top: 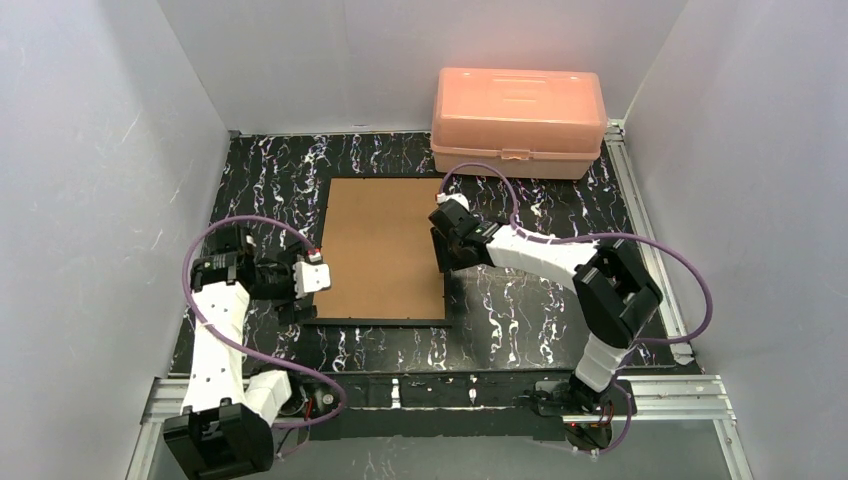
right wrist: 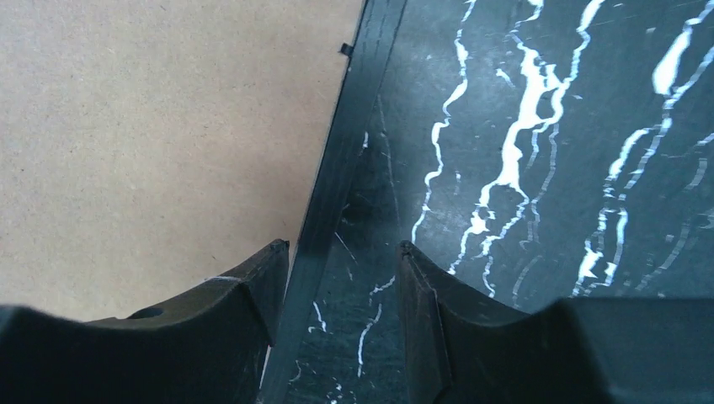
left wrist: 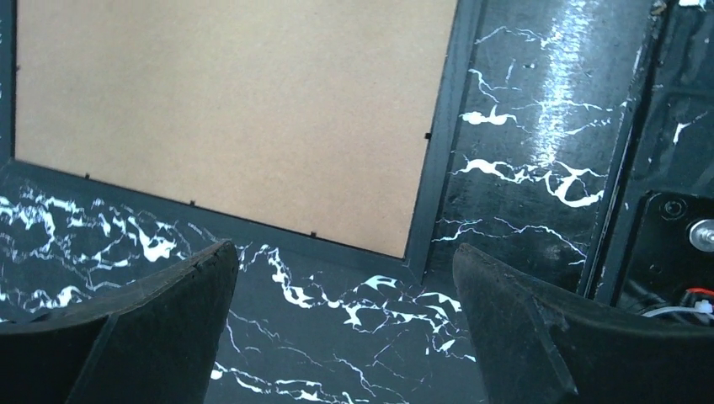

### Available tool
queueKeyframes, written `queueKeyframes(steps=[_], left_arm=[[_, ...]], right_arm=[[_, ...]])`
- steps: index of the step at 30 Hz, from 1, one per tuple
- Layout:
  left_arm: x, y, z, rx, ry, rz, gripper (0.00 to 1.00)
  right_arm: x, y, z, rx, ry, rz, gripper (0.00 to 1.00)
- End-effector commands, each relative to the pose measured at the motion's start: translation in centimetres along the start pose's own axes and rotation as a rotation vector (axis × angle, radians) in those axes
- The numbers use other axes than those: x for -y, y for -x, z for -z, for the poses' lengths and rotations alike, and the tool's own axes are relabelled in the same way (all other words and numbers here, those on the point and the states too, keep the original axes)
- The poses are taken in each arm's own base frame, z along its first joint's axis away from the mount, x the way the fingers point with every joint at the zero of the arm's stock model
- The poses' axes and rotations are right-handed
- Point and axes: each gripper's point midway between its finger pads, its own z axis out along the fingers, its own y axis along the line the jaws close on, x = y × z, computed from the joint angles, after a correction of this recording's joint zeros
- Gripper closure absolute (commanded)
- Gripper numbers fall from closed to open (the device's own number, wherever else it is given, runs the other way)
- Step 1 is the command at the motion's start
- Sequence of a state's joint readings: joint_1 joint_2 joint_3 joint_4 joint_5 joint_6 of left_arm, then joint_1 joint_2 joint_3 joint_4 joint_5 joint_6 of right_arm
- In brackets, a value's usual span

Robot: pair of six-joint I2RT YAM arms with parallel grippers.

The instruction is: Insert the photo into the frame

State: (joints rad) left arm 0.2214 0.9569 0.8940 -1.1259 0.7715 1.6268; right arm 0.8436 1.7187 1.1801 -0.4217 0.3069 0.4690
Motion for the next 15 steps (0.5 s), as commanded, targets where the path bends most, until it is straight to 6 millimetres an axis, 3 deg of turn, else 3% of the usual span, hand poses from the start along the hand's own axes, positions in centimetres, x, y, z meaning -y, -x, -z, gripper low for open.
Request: queueKeyframes(steps=[1, 10, 15], left_arm=[[2.0, -0.4, -0.9, -0.026, -0.086, -0.065, 0.02], [5.4, -1.3, -2.8, -0.044, -0.219, -0.08, 0.05], [5.5, -1.4, -3.0, -0.044, -0.226, -0.037, 0.06]], right_arm=[[-1.0, -1.4, -1.5, -0.062, 0.031, -0.06, 0.42], [-1.0, -2.1, -3.7, -0.088, 0.006, -0.118, 0.45], [-0.8, -2.6, -4.1, -0.095, -0.011, -0.15, 0.61]])
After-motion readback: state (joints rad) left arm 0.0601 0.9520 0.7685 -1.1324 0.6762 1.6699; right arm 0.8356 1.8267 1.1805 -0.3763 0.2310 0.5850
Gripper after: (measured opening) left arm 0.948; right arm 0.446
